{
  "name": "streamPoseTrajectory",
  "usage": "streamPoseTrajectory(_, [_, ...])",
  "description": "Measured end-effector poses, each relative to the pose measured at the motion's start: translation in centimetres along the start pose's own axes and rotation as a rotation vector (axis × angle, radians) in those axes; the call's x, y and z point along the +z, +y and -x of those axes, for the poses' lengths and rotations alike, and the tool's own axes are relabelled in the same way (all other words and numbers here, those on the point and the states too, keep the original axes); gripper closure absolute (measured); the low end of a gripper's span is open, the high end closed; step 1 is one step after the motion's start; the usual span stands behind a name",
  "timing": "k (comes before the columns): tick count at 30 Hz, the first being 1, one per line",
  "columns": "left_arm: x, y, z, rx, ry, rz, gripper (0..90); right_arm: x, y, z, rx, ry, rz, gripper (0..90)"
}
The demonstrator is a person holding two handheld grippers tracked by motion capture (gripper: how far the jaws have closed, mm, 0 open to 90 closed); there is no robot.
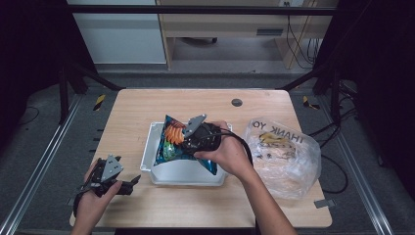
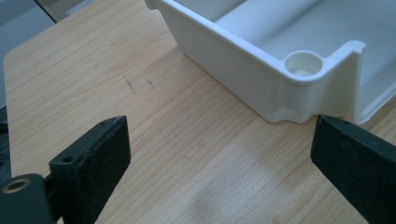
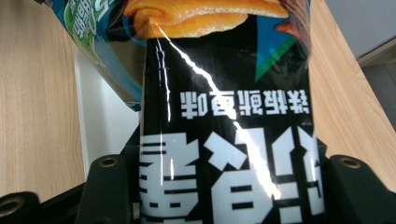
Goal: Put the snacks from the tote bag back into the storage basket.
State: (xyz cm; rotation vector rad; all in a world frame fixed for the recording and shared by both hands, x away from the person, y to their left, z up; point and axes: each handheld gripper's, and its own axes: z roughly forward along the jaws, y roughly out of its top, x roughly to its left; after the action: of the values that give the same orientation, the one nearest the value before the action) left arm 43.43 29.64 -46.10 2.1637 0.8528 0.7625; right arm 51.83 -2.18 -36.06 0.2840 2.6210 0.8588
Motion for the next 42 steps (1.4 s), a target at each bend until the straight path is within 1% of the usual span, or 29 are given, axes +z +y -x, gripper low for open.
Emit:
streamPoseTrajectory(2, [0.0,0.0,0.1,0.000,-0.001,0.001,4.4,0.3,0.0,-0.1,-0.020,-0.002,-0.018,41.6])
streamPoseTrajectory(4, [-0.1,-0.1,0.2,0.001,-0.002,-0.001,4.4,0.4,-0.2,0.0,-0.016,-0.007,-0.022,41.6])
streamPoseTrajectory(6, [-0.1,-0.1,0.2,0.003,-0.003,-0.001,4.4,0.6,-0.4,0.0,0.001,-0.002,-0.005,41.6])
streamPoseTrajectory(10, [-0.1,-0.1,0.2,0.000,-0.004,-0.002,4.4,1.1,-0.9,0.2,0.000,0.012,-0.003,41.6])
streamPoseTrajectory(11, [-0.1,-0.1,0.2,-0.001,-0.006,-0.002,4.4,1.2,-0.9,0.2,0.012,0.012,0.001,41.6])
streamPoseTrajectory(14, [-0.1,-0.1,0.1,-0.003,-0.007,-0.004,4.4,1.4,-1.0,0.3,0.013,0.019,-0.002,41.5])
streamPoseTrajectory(18, [-0.1,-0.1,0.1,-0.002,-0.008,-0.002,4.4,1.7,-1.1,0.5,0.017,0.023,-0.015,41.5])
streamPoseTrajectory(19, [-0.1,-0.1,0.1,-0.002,-0.008,-0.002,4.3,1.9,-1.2,0.5,0.011,0.027,-0.016,41.5])
streamPoseTrajectory(21, [-0.1,-0.1,0.1,0.000,-0.011,-0.005,4.3,2.2,-1.2,0.5,0.011,0.033,-0.027,41.5])
streamPoseTrajectory(24, [-0.1,-0.1,0.2,0.003,-0.011,-0.007,4.3,2.6,-1.1,0.4,0.006,0.042,-0.029,41.5])
streamPoseTrajectory(26, [-0.1,-0.1,0.2,-0.002,-0.015,-0.010,4.3,2.9,-1.1,0.4,0.003,0.048,-0.030,41.5])
streamPoseTrajectory(28, [0.0,-0.2,0.2,0.000,-0.016,-0.013,4.3,3.2,-1.2,0.3,0.009,0.054,-0.035,41.5])
streamPoseTrajectory(34, [0.0,-0.1,0.3,0.009,-0.021,-0.021,4.2,4.0,-1.7,0.4,0.013,0.065,-0.039,41.5])
streamPoseTrajectory(37, [0.0,-0.1,0.3,0.013,-0.021,-0.024,4.2,4.4,-2.1,0.4,0.018,0.070,-0.057,41.5])
streamPoseTrajectory(39, [0.0,-0.1,0.3,0.013,-0.022,-0.026,4.2,4.6,-2.2,0.5,0.016,0.077,-0.057,41.5])
streamPoseTrajectory(42, [0.1,-0.1,0.3,0.011,-0.022,-0.024,4.2,4.9,-2.4,0.4,0.015,0.082,-0.071,41.5])
